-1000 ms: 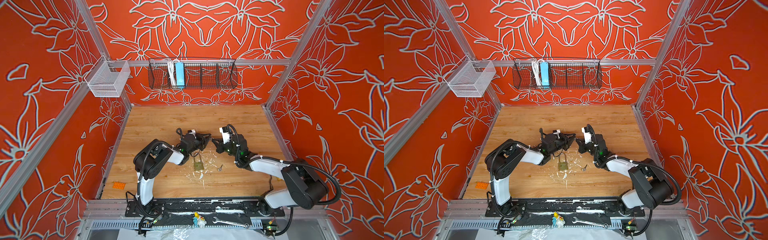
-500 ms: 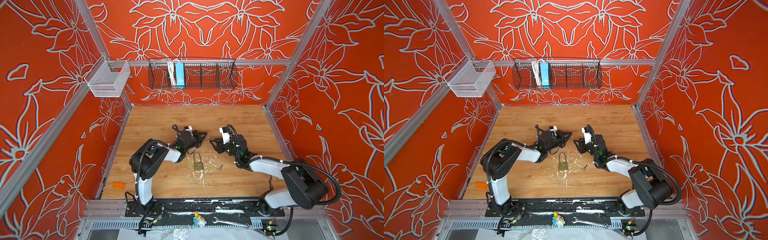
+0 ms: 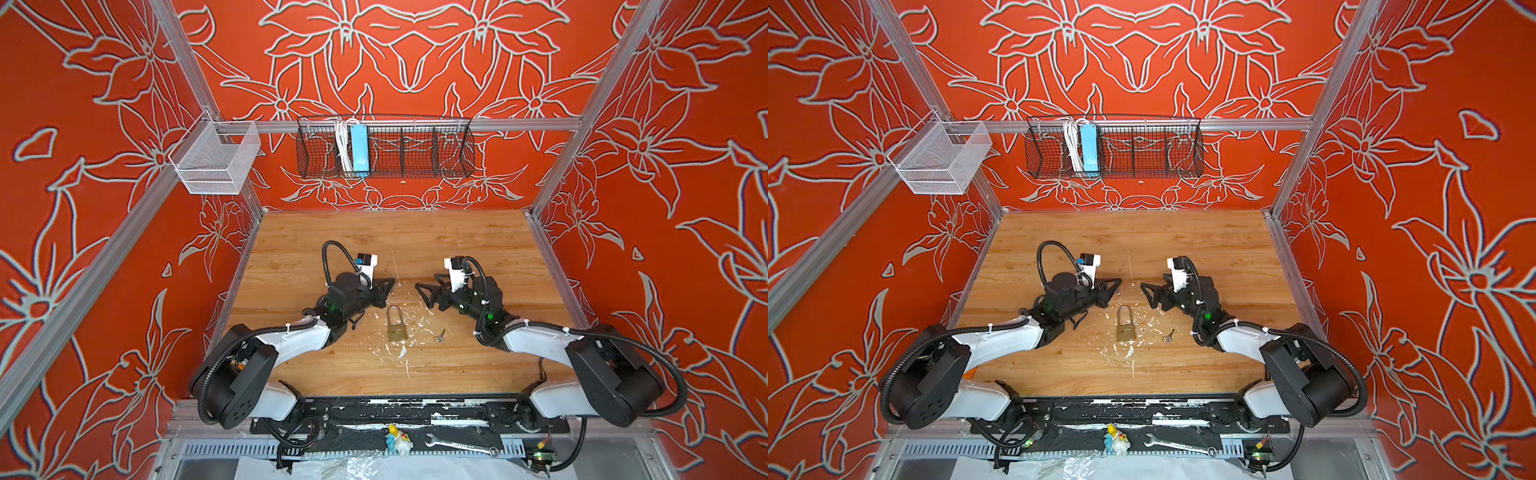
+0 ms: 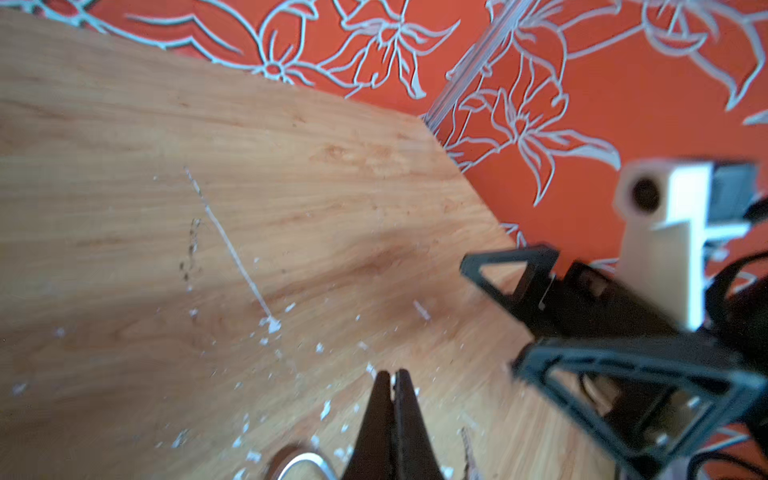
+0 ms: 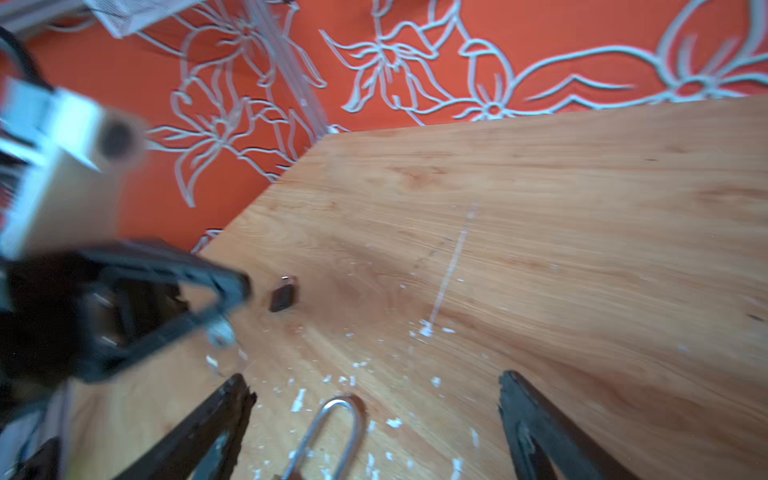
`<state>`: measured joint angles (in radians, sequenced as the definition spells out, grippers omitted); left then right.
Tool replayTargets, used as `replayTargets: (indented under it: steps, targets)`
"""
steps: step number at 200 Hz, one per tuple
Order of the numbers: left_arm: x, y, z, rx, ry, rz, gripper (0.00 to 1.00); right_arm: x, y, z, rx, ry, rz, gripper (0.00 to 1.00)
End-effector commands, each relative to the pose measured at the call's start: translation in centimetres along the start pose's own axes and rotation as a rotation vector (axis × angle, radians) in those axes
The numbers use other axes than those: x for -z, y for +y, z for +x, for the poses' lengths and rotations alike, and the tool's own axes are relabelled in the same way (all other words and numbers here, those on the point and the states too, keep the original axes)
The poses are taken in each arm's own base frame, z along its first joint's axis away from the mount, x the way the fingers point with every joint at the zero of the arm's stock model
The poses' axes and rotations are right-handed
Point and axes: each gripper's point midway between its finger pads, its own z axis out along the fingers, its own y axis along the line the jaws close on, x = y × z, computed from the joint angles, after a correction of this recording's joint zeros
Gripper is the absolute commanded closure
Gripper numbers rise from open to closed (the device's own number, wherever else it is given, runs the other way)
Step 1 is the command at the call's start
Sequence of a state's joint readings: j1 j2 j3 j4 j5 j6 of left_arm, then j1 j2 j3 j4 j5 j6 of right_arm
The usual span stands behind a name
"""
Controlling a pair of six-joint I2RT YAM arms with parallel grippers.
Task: Unlock with the key
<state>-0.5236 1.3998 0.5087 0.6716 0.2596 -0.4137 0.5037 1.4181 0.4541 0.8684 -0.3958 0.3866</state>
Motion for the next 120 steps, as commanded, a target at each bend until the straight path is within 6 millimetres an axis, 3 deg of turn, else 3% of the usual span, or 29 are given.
replayTargets:
  steps: [1, 35, 66, 120]
  targets:
    - [1.3, -3.6, -1.6, -0.18, -0.087, 0.162, 1.0, 0.0, 4.1, -1.1, 0.007, -0.035, -0.238, 0.07]
    - [3.0, -5.8, -2.3, -0.208, -0.167, 0.258, 1.0, -0.4, 5.5, -0.9, -0.017, -0.019, -0.346, 0.13]
    - [3.3, -4.8, -2.2, -0.213, -0.198, 0.213, 1.0, -1.0, 5.7, -0.3, -0.05, 0.0, -0.388, 0.23]
    - [3.6, -5.6, -1.7, -0.175, -0.188, 0.28, 1.0, -1.9, 7.2, 0.5, -0.08, 0.041, -0.486, 0.37]
